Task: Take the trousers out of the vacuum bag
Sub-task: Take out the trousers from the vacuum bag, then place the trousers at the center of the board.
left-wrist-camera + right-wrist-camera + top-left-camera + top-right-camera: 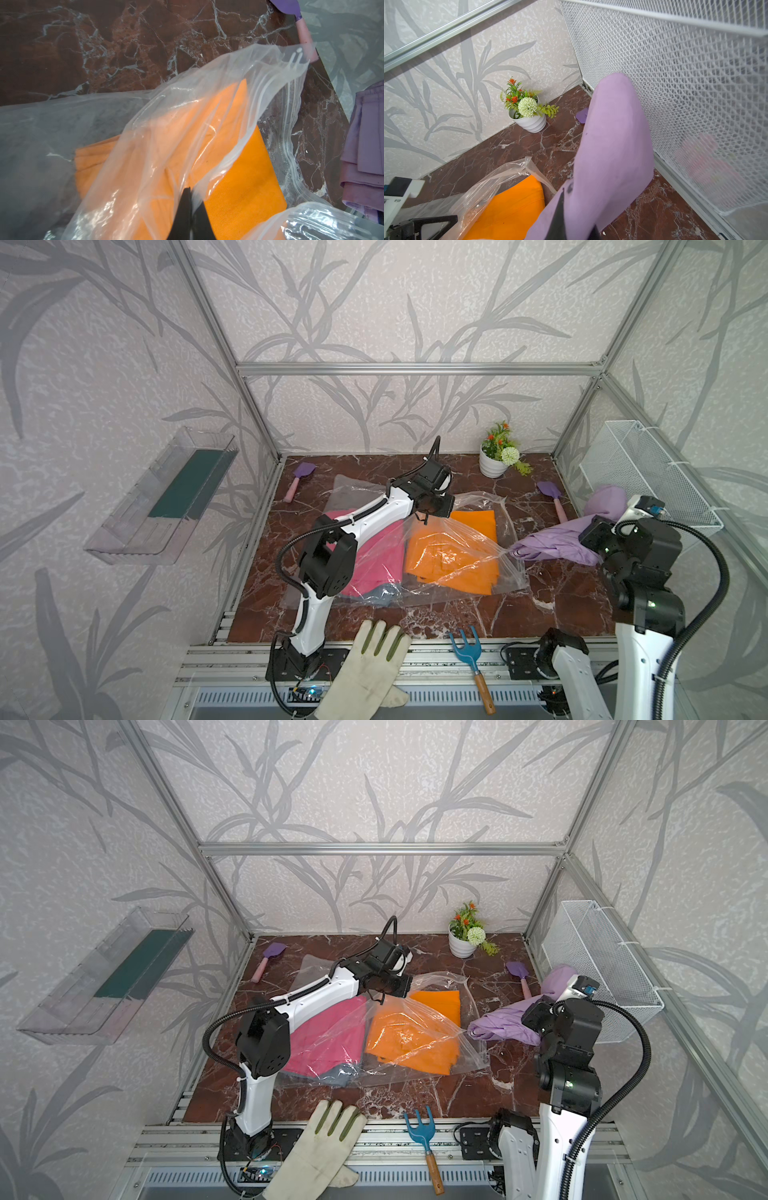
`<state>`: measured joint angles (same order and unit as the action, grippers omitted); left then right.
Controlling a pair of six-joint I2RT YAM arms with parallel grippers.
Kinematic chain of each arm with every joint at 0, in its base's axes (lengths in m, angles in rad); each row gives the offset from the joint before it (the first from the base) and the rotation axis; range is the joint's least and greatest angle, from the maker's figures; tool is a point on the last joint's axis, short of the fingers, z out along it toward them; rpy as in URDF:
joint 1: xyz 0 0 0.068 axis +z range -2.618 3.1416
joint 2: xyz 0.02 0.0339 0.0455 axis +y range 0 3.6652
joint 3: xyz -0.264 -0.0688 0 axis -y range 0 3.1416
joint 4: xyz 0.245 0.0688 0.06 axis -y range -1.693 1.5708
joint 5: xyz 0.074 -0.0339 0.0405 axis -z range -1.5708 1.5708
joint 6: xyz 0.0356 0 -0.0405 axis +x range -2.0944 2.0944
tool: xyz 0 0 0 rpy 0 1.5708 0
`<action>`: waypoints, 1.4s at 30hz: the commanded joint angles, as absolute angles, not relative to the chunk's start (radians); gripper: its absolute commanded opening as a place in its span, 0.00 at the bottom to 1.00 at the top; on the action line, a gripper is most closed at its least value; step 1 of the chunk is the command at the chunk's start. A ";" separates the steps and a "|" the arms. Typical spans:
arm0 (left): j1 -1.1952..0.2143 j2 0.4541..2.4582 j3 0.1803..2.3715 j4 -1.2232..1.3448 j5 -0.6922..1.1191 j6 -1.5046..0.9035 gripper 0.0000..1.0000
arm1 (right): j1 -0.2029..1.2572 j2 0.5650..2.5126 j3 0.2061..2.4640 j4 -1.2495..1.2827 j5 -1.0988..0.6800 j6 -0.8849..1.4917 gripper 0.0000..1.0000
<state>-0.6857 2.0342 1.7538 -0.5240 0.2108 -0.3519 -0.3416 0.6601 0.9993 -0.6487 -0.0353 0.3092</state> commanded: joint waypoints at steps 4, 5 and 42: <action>-0.639 1.942 1.707 -0.489 0.176 -0.354 0.00 | -0.348 0.670 0.984 -0.540 0.001 0.299 0.00; -0.635 1.936 1.702 -0.489 0.172 -0.354 0.00 | -0.347 0.670 0.979 -0.536 0.002 0.301 0.00; -0.524 1.701 1.431 -0.410 0.130 -0.328 0.00 | -0.314 0.817 0.940 -0.226 0.085 0.425 0.00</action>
